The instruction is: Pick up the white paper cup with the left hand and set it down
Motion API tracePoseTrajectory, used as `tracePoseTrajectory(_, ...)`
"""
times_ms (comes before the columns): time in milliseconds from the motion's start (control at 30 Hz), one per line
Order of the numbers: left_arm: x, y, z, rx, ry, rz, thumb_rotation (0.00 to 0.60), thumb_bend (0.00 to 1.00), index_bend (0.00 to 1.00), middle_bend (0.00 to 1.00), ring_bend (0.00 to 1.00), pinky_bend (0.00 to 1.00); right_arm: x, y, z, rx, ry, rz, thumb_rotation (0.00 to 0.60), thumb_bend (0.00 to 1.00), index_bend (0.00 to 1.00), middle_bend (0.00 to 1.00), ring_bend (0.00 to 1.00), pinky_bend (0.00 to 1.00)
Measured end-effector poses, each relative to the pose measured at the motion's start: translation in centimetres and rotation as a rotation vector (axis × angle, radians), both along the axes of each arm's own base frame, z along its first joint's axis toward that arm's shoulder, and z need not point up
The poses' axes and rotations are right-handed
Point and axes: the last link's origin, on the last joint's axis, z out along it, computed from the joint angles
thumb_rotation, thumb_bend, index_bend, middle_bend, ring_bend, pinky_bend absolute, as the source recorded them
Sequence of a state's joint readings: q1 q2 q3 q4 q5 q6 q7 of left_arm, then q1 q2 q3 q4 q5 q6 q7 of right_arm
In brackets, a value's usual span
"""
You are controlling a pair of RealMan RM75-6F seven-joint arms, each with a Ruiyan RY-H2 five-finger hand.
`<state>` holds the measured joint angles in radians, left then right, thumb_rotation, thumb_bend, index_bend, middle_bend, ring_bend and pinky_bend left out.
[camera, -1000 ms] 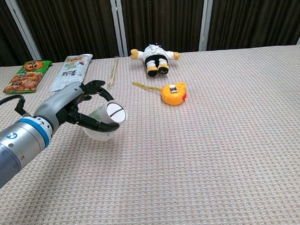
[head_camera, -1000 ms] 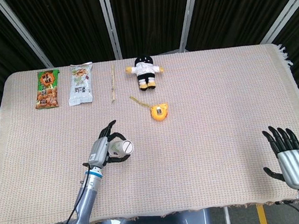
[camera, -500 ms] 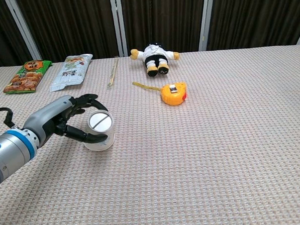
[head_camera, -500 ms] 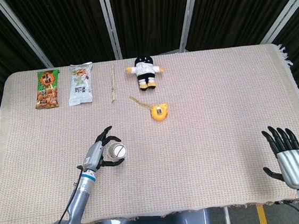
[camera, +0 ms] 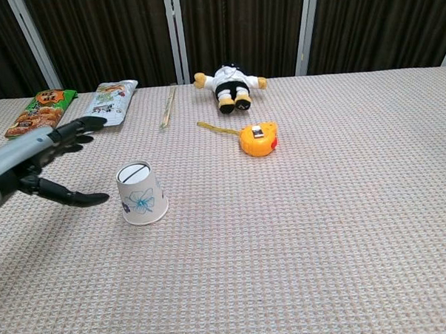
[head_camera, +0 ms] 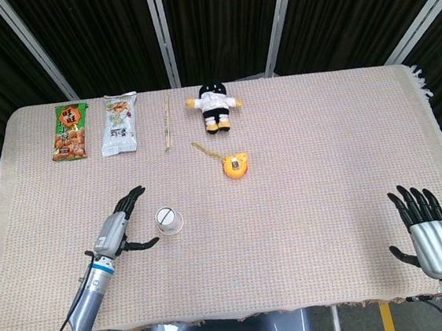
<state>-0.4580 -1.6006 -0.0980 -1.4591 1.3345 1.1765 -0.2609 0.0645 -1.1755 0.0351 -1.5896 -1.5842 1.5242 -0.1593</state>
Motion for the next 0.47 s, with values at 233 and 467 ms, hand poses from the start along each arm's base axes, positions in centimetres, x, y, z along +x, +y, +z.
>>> tracePoseTrajectory(233, -3.0, -2.1, 4.9, 0.247, 0.315, -0.055, 0.6, 0.1, 0.0, 0.0, 0.0, 0.0, 0.2, -0.1, 0.2, -0.029, -0.018, 0.046, 0.6, 0.05, 0.06, 0.0, 0.0, 0.0)
tracePoseTrajectory(467, -7.9, -7.2, 10.5, 0.422, 0.667, 0.076, 0.6, 0.09, 0.0, 0.0, 0.0, 0.0, 0.0, -0.2, 0.0, -0.041, -0.008, 0.045, 0.6, 0.05, 0.02, 0.0, 0.0, 0.0)
